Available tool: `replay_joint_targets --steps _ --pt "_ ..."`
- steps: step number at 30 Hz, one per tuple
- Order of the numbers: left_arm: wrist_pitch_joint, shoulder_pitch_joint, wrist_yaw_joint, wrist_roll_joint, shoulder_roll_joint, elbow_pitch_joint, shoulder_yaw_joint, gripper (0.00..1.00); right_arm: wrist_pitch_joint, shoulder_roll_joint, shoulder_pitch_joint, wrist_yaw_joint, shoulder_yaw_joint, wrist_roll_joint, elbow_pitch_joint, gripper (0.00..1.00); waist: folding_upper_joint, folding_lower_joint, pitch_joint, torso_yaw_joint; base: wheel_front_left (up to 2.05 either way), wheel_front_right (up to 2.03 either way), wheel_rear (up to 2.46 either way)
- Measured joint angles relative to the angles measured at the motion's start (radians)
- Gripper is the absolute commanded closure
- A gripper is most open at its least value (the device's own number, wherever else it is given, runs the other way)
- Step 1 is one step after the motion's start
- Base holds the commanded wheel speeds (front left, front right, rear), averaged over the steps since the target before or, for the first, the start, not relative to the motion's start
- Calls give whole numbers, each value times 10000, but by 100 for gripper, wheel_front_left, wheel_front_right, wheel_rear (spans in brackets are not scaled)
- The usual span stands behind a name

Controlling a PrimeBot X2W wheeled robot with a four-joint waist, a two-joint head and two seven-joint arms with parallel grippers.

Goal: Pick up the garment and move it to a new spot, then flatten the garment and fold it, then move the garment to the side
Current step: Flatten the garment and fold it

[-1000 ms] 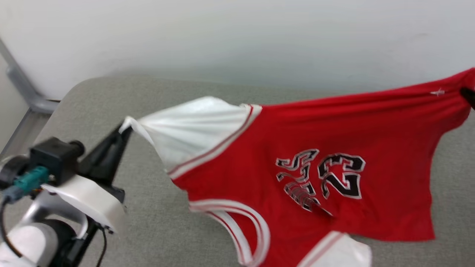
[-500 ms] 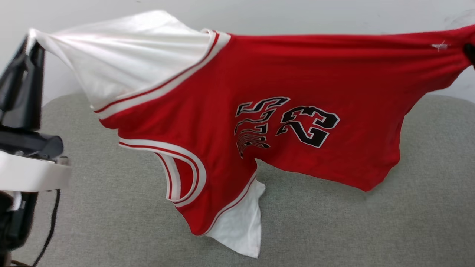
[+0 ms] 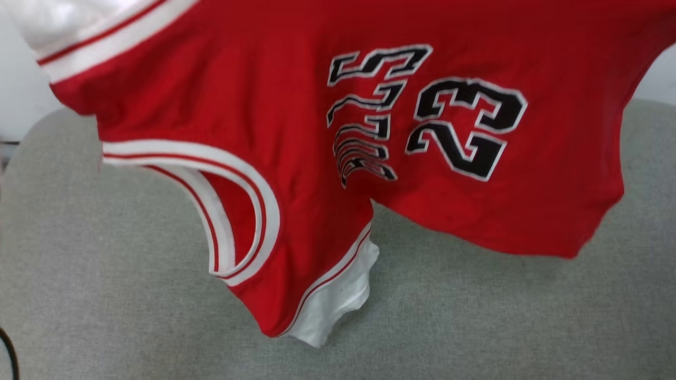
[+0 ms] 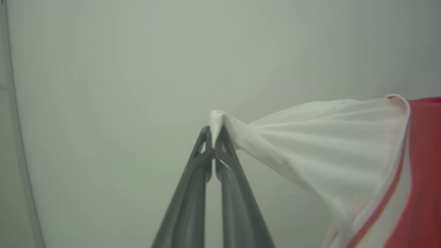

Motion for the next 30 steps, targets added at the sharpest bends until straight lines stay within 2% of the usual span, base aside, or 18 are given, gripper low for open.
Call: replay_joint_targets --steps 8,12,16,19,22,26,30 --pt "174 -3055 -1020 128 190 1676 -658 100 -424 -276 -2273 6 529 -832 859 100 0 3 1466 27 0 0 0" --pt "146 -4890 -1582 430 94 2836 -1137 100 -811 -472 -3588 8 895 -1308 1605 100 0 3 2341 42 0 0 0" --pt "52 -6857 -2096 765 -318 4113 -1634 100 -1298 -623 -5040 10 1183 -1787 2477 100 0 4 3225 73 0 0 0" --pt "-230 -8511 -2161 742 -943 5375 -1662 100 -1626 -671 -6253 29 1559 -2196 3308 100 0 4 3889 97 0 0 0" --pt "-721 -10070 -2418 1313 -1231 6497 -2000 100 -2194 -734 -7555 50 1881 -2629 4259 100 -1 4 4523 125 0 0 0" --pt "-1473 -11639 -2516 1885 -1808 8036 -2357 100 -3193 -575 -9008 52 1937 -3308 5632 100 0 4 5271 190 0 0 0" --pt "-2326 -12458 -2504 2056 -2445 9515 -2477 100 -4385 -240 -9847 54 1787 -4025 6941 100 -1 3 5834 300 0 0 0"
